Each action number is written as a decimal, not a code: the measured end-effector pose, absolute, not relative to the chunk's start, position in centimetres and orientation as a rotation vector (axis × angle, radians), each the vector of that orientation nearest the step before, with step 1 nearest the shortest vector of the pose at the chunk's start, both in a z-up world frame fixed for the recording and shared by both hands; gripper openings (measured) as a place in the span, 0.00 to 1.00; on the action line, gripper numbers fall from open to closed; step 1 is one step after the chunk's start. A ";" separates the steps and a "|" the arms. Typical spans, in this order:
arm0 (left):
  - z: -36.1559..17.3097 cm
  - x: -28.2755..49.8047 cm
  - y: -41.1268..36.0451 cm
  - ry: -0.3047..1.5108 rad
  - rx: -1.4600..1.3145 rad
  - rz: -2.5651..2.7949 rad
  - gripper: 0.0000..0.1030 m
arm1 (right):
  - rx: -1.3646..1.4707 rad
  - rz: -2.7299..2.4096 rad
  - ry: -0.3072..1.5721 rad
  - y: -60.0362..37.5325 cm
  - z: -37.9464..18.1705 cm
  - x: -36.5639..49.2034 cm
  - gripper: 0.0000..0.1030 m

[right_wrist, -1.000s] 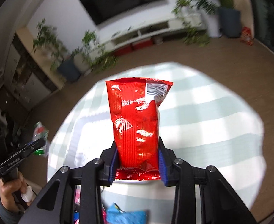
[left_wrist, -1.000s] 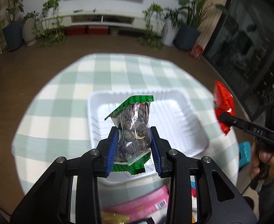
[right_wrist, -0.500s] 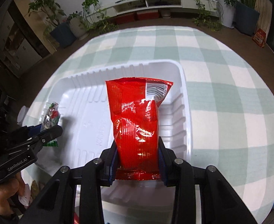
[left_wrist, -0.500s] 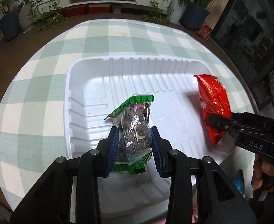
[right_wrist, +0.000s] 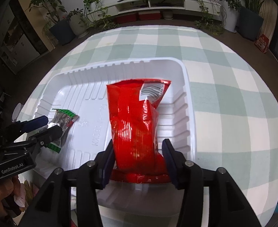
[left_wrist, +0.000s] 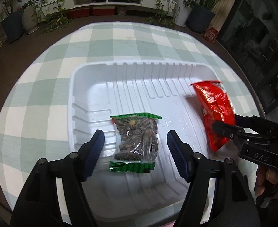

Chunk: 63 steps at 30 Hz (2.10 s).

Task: Organize snacks
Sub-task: 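Open the left gripper over the tray while the right gripper releases the red bag, then move both grippers back over the snack pile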

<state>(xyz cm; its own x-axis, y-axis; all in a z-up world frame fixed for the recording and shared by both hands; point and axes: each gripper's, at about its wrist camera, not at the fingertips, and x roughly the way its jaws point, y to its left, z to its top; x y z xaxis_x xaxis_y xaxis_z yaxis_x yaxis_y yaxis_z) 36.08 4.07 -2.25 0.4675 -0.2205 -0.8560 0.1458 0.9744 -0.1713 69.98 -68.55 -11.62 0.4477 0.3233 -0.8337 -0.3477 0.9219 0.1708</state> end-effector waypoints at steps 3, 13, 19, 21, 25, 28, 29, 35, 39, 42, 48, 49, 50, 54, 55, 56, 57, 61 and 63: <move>0.3 35.0 5.4 1.013 -0.115 -0.226 0.71 | 0.004 0.422 0.990 -69.5 -10.0 69.4 0.67; 9.3 20.0 11.5 0.749 -0.278 -0.291 0.99 | 0.316 0.596 0.754 -78.0 -3.2 59.1 0.94; 4.2 9.6 10.8 0.755 -0.373 -0.345 1.00 | 0.574 0.652 0.750 -82.2 -6.0 50.9 0.97; 2.3 7.1 9.9 0.758 -0.389 -0.359 1.00 | 0.636 0.663 0.782 -82.4 -7.7 48.5 0.97; 0.2 3.1 7.3 0.783 -0.398 -0.366 1.00 | 0.644 0.657 0.813 -81.6 -10.4 43.7 0.97; 0.6 1.5 5.7 0.751 -0.309 -0.333 1.00 | 0.586 0.658 0.823 -80.8 -11.4 41.8 0.97; 0.4 1.3 5.4 0.752 -0.299 -0.327 1.00 | 0.557 0.656 0.830 -80.4 -11.7 41.4 0.97; -1.6 1.8 5.0 0.917 -0.303 -0.239 1.00 | 0.423 0.566 0.809 -79.9 -11.8 40.3 0.91; -2.4 2.2 5.5 0.965 -0.332 -0.205 1.00 | 0.375 0.541 0.815 -79.5 -12.4 40.3 0.79; -1.9 2.5 5.5 0.955 -0.327 -0.201 1.00 | 0.336 0.546 0.804 -79.0 -12.5 40.0 0.77; -1.1 4.3 4.9 0.936 -0.293 -0.189 0.97 | 0.301 0.542 0.787 -78.7 -12.7 39.9 0.75; -0.8 4.8 4.7 0.936 -0.286 -0.190 0.96 | 0.299 0.543 0.785 -78.7 -12.7 39.9 0.75; -0.8 5.0 4.6 0.939 -0.278 -0.190 0.88 | 0.298 0.544 0.784 -78.7 -12.7 39.9 0.75; -0.8 6.1 4.8 0.947 -0.276 -0.204 0.66 | 0.295 0.546 0.776 -78.7 -12.6 39.8 0.75; -0.8 6.2 5.1 0.947 -0.280 -0.204 0.66 | 0.295 0.546 0.775 -78.7 -12.6 39.8 0.74; -0.8 6.4 5.7 0.944 -0.289 -0.197 0.65 | 0.295 0.547 0.773 -78.7 -12.6 39.8 0.74; -0.7 6.6 6.3 0.941 -0.296 -0.190 0.65 | 0.293 0.548 0.770 -78.7 -12.6 39.8 0.74; -0.5 7.9 7.9 0.951 -0.299 -0.151 0.65 | 0.280 0.550 0.767 -78.5 -12.6 39.9 0.74; -0.7 8.5 7.9 0.957 -0.282 -0.139 0.65 | 0.273 0.552 0.765 -78.4 -12.6 39.8 0.74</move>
